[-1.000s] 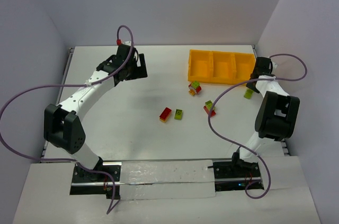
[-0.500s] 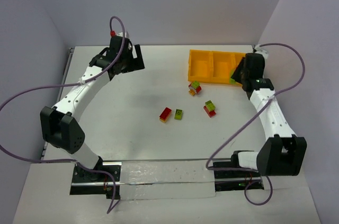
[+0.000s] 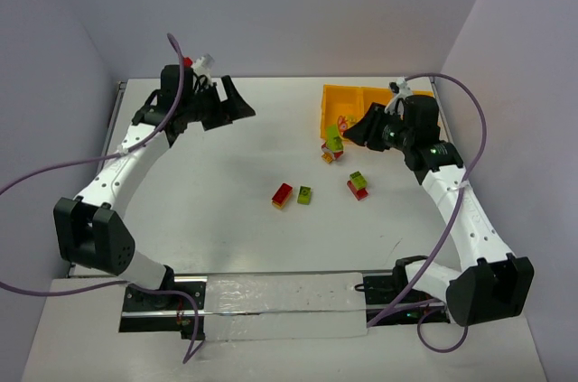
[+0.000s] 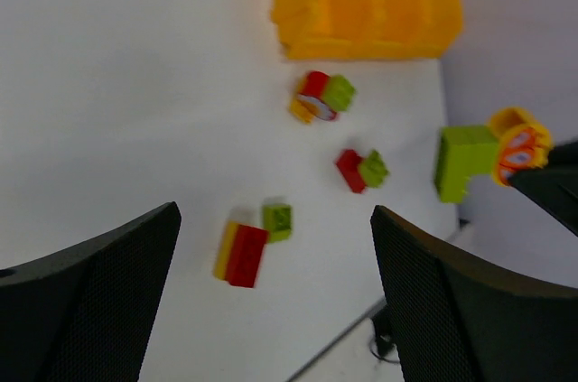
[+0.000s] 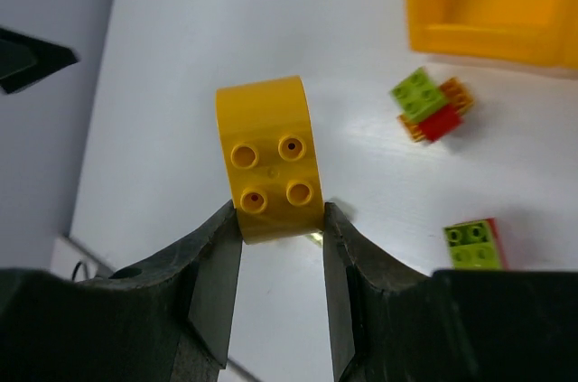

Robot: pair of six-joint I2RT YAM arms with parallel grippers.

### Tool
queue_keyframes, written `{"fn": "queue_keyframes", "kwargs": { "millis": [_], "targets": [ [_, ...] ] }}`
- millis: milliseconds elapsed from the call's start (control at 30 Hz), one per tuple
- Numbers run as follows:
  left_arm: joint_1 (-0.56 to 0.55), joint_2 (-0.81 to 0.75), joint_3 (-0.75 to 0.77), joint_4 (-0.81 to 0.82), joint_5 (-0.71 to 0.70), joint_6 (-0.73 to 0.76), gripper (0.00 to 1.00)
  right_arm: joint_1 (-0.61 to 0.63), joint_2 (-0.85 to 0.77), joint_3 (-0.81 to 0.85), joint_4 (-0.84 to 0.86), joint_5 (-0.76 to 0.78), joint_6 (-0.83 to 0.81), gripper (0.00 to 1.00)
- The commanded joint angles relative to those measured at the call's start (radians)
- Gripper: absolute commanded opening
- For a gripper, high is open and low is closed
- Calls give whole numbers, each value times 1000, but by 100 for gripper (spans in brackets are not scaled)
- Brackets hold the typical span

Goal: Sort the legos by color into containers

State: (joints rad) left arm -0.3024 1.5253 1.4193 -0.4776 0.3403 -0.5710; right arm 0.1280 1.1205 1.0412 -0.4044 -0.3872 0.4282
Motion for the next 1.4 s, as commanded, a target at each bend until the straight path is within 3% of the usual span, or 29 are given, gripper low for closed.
{"fn": "queue_keyframes", "kwargs": {
  "millis": [0, 167, 300, 533, 800, 1233, 1367],
  "targets": [
    [-6, -91, -122, 324, 377, -114, 94, 5, 19, 24, 149, -316, 39, 0],
    [-81, -88, -207, 557, 529, -197, 93, 5, 39, -9, 289, -453, 148, 0],
    [-142, -51, -192, 566, 532, -178, 93, 5, 44, -28, 377, -503, 224, 0],
    [-168, 2, -223, 801, 605, -314, 93, 7, 56, -21, 393, -547, 247, 0],
    [-213, 74, -188, 858, 613, -338, 91, 10, 80, -29, 481, -632, 308, 0],
    [-230, 118, -163, 981, 648, -417, 67, 29, 111, -8, 435, -658, 270, 0],
    [-231, 134, -159, 1002, 660, -436, 47, 30, 116, 2, 419, -656, 258, 0]
  ]
}}
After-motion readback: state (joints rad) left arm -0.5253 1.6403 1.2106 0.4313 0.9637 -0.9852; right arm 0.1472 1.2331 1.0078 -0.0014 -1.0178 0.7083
